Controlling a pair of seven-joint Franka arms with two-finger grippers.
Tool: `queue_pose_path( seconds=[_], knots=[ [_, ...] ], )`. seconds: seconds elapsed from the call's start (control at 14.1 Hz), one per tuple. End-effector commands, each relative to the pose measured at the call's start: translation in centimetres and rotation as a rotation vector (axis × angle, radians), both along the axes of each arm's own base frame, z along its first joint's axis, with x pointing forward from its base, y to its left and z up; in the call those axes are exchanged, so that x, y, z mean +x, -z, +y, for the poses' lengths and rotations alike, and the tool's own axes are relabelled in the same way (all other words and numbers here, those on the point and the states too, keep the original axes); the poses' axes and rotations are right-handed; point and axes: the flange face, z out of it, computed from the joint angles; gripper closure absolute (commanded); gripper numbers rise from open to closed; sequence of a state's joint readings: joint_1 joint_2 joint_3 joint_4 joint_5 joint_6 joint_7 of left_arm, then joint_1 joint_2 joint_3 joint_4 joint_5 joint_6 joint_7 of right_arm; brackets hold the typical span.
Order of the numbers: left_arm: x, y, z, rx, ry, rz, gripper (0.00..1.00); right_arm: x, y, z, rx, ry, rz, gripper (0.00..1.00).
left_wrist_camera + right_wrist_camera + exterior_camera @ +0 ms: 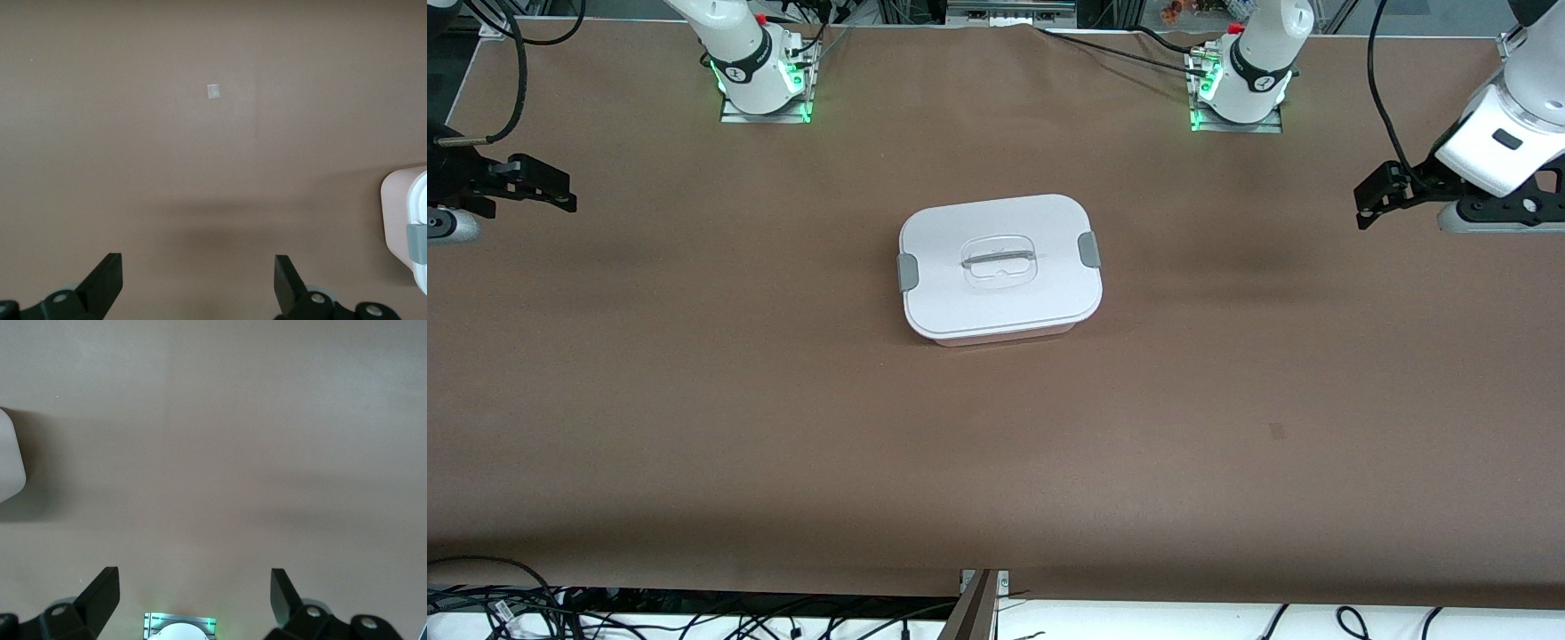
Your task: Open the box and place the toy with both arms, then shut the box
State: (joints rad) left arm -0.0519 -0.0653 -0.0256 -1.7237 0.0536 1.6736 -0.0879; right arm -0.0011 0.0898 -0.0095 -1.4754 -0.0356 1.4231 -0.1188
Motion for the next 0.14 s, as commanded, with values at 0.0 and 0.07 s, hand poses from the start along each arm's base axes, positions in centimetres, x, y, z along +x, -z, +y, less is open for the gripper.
queue_pose_path(
  seconds=[0.0, 0.07],
  knots=[
    [0.08, -0.11, -0.35, -0.025, 0.024, -0.01, 0.0, 0.34, -0.51, -0.15, -0.001, -0.006, -0.007, 0.0],
    [0.05, -0.1, -0.59, -0.023, 0.028, -0.008, 0.0, 0.34, -0.51, -0.23, -0.001, -0.005, -0.007, 0.0]
  ],
)
